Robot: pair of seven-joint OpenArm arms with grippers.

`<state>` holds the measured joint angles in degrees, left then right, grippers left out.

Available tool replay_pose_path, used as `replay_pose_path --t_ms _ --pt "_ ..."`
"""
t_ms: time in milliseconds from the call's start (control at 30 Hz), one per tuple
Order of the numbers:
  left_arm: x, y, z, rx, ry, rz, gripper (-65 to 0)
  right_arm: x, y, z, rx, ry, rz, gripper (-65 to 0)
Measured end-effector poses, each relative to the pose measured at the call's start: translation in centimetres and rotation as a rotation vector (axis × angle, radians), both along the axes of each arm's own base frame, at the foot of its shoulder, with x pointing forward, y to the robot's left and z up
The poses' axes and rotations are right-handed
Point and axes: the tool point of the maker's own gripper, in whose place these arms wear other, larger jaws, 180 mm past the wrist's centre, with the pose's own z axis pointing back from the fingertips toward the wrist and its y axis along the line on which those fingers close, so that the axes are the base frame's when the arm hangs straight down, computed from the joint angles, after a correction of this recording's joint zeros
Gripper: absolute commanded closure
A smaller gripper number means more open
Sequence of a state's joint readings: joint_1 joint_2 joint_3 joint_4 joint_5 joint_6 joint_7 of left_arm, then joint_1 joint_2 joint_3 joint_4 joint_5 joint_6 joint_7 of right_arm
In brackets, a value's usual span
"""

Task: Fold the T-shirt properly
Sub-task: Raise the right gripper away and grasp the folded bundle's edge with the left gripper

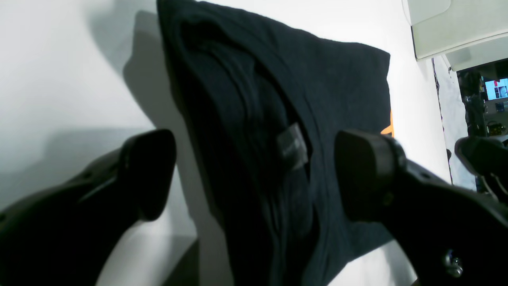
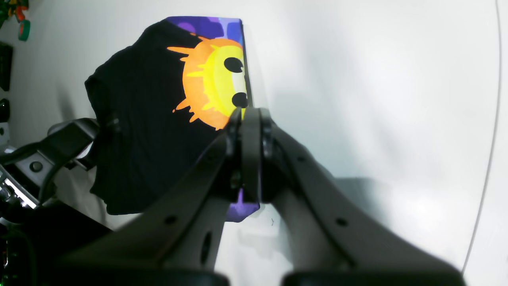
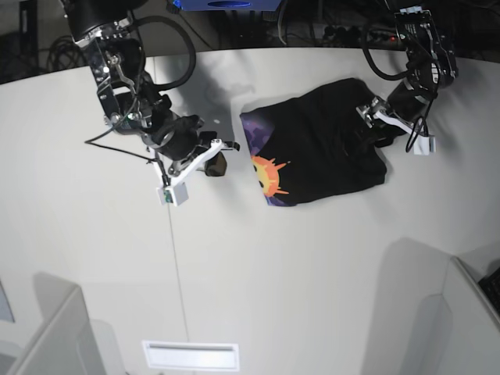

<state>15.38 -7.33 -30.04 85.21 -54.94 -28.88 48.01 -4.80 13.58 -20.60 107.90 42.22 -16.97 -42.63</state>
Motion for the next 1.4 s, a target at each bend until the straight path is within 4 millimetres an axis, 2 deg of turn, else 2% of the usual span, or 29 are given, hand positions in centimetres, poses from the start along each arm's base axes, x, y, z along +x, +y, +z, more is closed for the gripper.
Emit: replay_pose_path --t_ms 167,733,800,933,1000,1300,1400 --pt "0.4 -1.6 -0.3 -0.032 -0.003 -0.036 -60.7 0.3 0.0 0.2 0.001 -0.008 0.000 0.0" --pt "0.3 -1.5 -0.6 -0.051 -0.006 -0.023 -60.4 0.1 -0.1 -0.1 -0.001 -0.001 -0.004 0.0" --pt "0.3 -1.5 -0.6 -0.051 -0.006 -0.021 -55.1 -0.1 -0.1 -0.3 0.000 0.005 -0.008 0.0" --pt "-0.2 -1.5 -1.2 -0.040 0.022 -0.027 -37.0 -0.7 -0.2 -0.7 -0.002 0.022 -0.006 0.0" --pt "-0.4 -1.4 -1.5 -0.039 0.036 -0.027 -29.9 -0.6 -0.2 -0.7 -0.001 0.019 -0.008 0.0" --pt "-0.8 -1.4 -2.0 -0.028 0.064 -0.031 -0.3 -0.8 -0.2 -0.8 -0.001 0.023 -0.007 0.0" --pt "-0.9 -1.5 -2.1 -0.029 0.066 -0.033 0.0 -0.9 -0.2 -0.9 -0.001 0.027 -0.008 0.0"
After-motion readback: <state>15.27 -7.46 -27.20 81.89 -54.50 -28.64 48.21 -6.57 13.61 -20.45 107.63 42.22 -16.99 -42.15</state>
